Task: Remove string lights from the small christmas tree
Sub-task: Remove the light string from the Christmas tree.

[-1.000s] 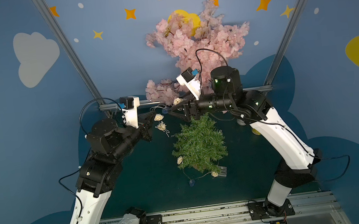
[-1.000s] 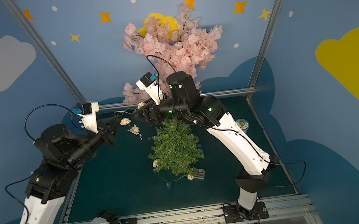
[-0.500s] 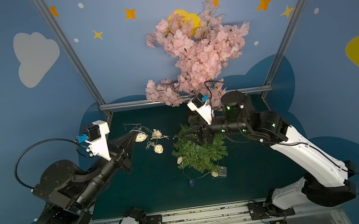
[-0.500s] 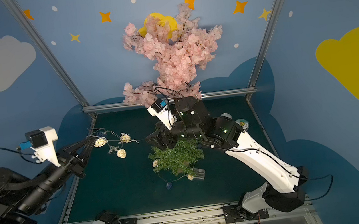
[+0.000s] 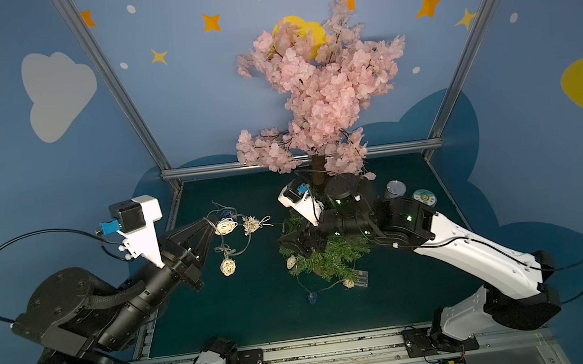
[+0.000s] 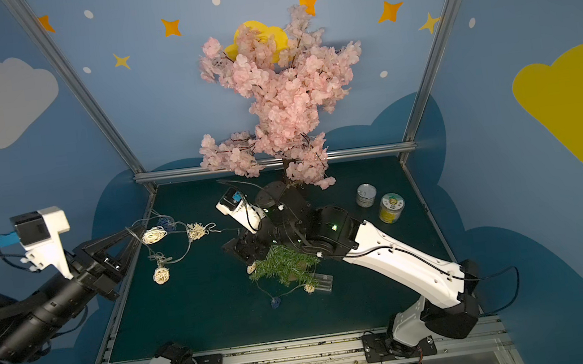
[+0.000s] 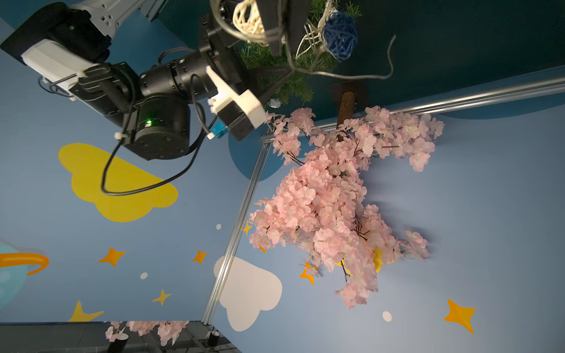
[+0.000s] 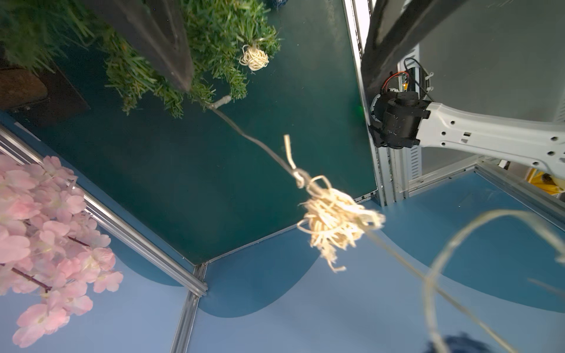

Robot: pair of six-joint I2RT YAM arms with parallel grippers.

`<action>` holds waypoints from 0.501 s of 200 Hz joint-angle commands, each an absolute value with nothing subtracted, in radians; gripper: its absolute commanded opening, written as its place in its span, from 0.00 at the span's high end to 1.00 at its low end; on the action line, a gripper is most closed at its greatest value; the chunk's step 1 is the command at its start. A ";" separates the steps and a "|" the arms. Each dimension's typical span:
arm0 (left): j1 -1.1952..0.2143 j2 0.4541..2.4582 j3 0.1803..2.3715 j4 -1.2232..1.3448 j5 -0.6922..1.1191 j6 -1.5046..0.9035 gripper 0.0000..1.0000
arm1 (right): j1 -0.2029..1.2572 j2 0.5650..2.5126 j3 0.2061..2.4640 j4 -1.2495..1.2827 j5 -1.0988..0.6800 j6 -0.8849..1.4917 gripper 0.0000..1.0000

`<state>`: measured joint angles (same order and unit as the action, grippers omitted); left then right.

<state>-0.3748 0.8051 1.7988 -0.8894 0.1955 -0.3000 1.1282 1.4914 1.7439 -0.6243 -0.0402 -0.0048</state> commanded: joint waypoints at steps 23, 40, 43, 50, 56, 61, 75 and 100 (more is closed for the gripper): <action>-0.372 0.839 1.827 -0.842 0.258 -0.347 0.95 | 1.132 1.542 1.704 -0.499 0.063 -0.083 0.13; -0.373 0.844 1.825 -0.841 0.256 -0.343 0.96 | 1.133 1.567 1.705 -0.485 0.106 -0.099 0.13; -0.374 0.845 1.825 -0.841 0.253 -0.344 0.96 | 1.134 1.570 1.704 -0.481 0.115 -0.101 0.13; -0.372 0.844 1.822 -0.839 0.250 -0.342 0.95 | 1.133 1.575 1.699 -0.470 0.129 -0.103 0.13; -0.373 0.842 1.819 -0.836 0.250 -0.341 0.95 | 1.133 1.575 1.693 -0.458 0.139 -0.104 0.14; -0.374 0.841 1.814 -0.834 0.250 -0.341 0.95 | 1.132 1.575 1.686 -0.444 0.143 -0.104 0.14; -0.373 0.835 1.803 -0.823 0.248 -0.342 0.95 | 1.131 1.572 1.666 -0.408 0.143 -0.106 0.17; -0.373 0.833 1.795 -0.819 0.242 -0.340 0.95 | 1.132 1.565 1.636 -0.338 0.132 -0.101 0.40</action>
<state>-0.3752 0.8417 1.8011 -0.8585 0.2367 -0.3386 1.1297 1.5776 1.6577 -0.4454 0.1162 -0.0986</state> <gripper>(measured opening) 0.050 0.696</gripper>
